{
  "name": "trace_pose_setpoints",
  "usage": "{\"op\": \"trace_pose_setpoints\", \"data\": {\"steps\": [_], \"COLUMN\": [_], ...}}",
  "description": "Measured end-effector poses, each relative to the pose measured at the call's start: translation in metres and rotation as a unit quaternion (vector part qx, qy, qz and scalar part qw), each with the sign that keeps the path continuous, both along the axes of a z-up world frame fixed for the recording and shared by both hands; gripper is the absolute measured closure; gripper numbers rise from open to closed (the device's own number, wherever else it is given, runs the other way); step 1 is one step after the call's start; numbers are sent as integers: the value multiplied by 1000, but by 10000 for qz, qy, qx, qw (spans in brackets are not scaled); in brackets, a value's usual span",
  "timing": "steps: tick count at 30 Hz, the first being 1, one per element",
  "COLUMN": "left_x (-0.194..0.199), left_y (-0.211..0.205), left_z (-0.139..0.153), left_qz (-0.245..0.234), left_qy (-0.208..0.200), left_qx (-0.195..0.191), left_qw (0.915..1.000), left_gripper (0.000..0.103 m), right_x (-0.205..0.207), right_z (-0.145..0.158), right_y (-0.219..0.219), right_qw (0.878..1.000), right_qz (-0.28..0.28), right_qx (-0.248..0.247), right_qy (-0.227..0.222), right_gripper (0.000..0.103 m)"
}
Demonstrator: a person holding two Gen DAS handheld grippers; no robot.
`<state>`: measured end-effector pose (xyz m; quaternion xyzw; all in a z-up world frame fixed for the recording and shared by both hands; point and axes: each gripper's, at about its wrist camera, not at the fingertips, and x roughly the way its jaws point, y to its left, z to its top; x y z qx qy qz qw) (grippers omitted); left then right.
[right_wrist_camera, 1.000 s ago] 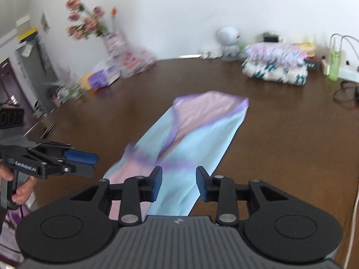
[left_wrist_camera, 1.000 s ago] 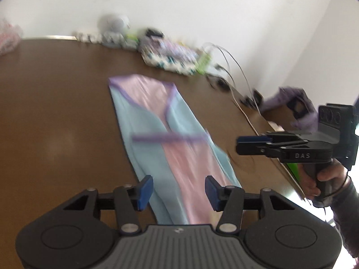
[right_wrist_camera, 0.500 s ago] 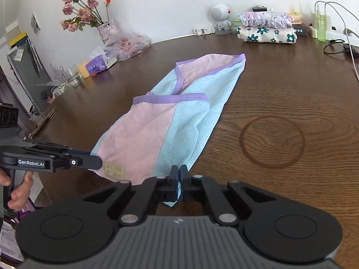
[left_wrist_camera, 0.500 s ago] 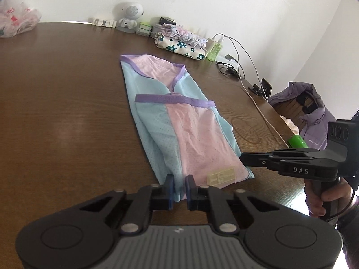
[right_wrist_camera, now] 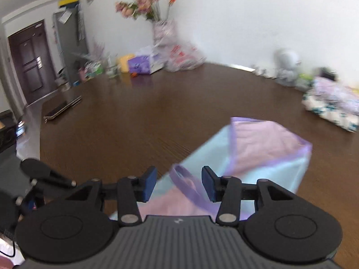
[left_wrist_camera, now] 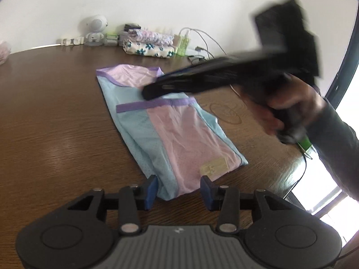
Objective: Fold clothes
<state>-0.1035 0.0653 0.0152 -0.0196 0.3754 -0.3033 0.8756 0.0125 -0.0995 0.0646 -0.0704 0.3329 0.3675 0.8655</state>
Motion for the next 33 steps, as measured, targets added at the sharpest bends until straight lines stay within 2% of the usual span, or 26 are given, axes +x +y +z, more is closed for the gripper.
{"op": "trace_pose_setpoints", "data": {"steps": [2, 3, 5, 7, 9, 15, 19, 21, 25, 26, 30, 33], "left_x": [0, 1, 4, 7, 8, 4, -4, -8, 0, 5, 16, 16], "left_y": [-1, 0, 6, 14, 18, 23, 29, 36, 40, 35, 13, 15], "left_z": [0, -1, -2, -2, -5, -2, 0, 6, 19, 18, 11, 3], "left_qz": [-34, -40, 61, 136, 151, 301, 447, 508, 591, 576, 291, 255], "left_qy": [-17, 10, 115, 282, 451, 707, 754, 641, 330, 322, 274, 402], "left_qx": [42, 37, -57, -211, -318, -320, -226, -198, -416, -426, -306, -367], "left_qw": [10000, 10000, 9999, 9993, 9984, 9965, 9959, 9965, 9968, 9969, 9987, 9982], "left_gripper": [68, 72, 79, 82, 94, 101, 101, 100, 81, 79, 82, 87], "right_x": [20, 26, 30, 25, 21, 21, 21, 15, -10, -18, -59, -92], "right_z": [-12, -19, -28, -31, -32, -37, -39, -34, -6, 1, -4, -13], "right_y": [18, 21, 20, 12, 5, 7, 9, 8, -19, -29, -69, -99], "right_qw": [9995, 9989, 9985, 9992, 9990, 9987, 9985, 9985, 9978, 9977, 9966, 9948], "right_qz": [59, 61, 27, -78, -267, -437, -499, -480, -489, -504, -618, -711], "right_qx": [-184, -212, -121, 103, 226, 139, 202, 276, 404, 408, 541, 658], "right_qy": [260, 408, 525, 370, 281, 207, 81, 25, -184, -217, 47, 309], "right_gripper": [78, 83, 101, 101, 101, 101, 101, 97, 76, 75, 75, 75]}}
